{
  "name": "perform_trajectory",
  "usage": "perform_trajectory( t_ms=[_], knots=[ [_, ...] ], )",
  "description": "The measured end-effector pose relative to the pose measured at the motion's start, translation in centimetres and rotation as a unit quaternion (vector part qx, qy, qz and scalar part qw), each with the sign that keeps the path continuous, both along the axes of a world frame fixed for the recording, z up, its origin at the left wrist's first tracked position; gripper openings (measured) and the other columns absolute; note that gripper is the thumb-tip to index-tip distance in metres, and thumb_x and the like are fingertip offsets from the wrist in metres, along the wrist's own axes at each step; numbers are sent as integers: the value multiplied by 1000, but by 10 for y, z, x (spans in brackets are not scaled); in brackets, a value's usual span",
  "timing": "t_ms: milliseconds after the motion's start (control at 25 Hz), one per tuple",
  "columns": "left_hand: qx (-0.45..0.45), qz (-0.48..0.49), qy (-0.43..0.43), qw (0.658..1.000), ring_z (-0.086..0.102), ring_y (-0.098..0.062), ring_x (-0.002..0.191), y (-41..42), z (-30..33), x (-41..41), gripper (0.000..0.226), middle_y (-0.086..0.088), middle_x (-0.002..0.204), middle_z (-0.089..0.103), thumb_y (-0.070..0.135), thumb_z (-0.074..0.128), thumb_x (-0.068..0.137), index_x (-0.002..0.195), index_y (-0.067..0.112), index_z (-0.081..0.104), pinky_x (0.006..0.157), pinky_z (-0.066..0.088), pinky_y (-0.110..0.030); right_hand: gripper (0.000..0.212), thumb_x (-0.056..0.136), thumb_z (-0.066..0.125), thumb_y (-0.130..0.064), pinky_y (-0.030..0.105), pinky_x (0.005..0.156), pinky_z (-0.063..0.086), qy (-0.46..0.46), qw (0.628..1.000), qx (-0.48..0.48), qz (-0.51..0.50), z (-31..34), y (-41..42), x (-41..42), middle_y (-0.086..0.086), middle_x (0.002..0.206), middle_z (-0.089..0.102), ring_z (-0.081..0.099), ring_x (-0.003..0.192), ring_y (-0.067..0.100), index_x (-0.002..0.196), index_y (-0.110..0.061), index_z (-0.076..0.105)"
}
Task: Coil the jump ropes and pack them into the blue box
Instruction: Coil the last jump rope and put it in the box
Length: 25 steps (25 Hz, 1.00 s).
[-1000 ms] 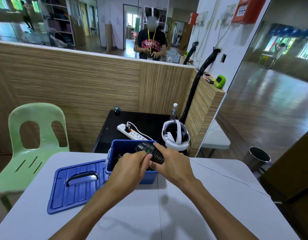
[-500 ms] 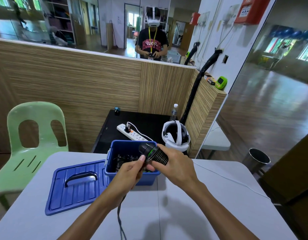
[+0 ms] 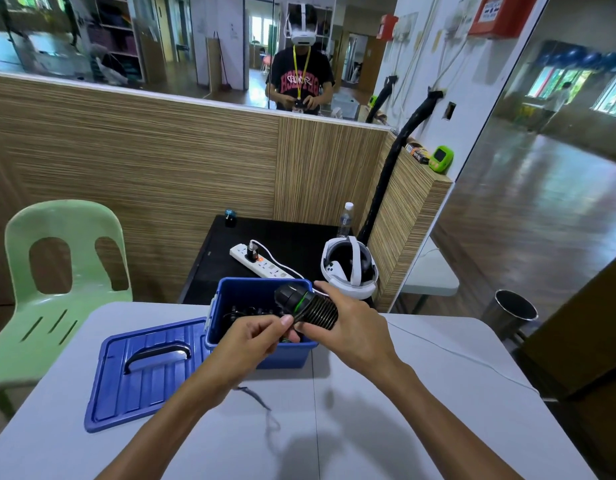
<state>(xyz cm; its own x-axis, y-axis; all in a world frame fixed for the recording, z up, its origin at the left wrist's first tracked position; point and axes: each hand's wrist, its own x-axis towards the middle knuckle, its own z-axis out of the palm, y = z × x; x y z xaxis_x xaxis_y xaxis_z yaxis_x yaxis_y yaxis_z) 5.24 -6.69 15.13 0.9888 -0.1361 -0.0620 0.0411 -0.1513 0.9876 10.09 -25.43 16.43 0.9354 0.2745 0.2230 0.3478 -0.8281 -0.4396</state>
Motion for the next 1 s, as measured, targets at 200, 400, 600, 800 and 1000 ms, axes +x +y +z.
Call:
perform_trajectory(
  t_ms=[200,400,600,800,1000],
  knots=[
    [181,80,-151,969,64,-14,74,-6,10,-7,18,8,76,71,35,58,93,85,31,73,64,52,-35,57,77,64,-67,25,66,45,2,1000,-15,0,3,2,-1,-15,107,66,63,94,11,123,-39,45],
    [90,58,-122,987,49,-12,57,-11,2,-10,31,2,64,62,37,49,97,82,22,72,53,41,-27,52,78,65,-61,28,70,50,-10,1000,16,-3,6,5,2,-13,102,67,63,92,11,123,-39,50],
    [-39,-80,-28,996,28,-13,62,11,-29,12,43,3,65,33,44,40,100,75,13,54,56,27,-21,52,75,72,-57,33,75,55,50,992,102,52,5,2,3,-17,99,66,62,88,4,122,-47,50],
    [-27,-113,-5,993,32,-10,63,24,-46,35,51,0,66,37,66,55,82,67,18,51,59,33,-16,48,80,72,-55,39,84,55,110,973,151,136,7,-2,-1,-19,111,66,63,100,8,125,-56,55],
    [86,-153,44,983,35,-8,59,56,-39,52,34,4,61,43,33,53,96,69,13,56,59,31,-20,45,85,74,-40,36,91,53,141,950,213,182,25,-15,-12,-13,115,67,63,107,12,127,-45,60]
  ],
)
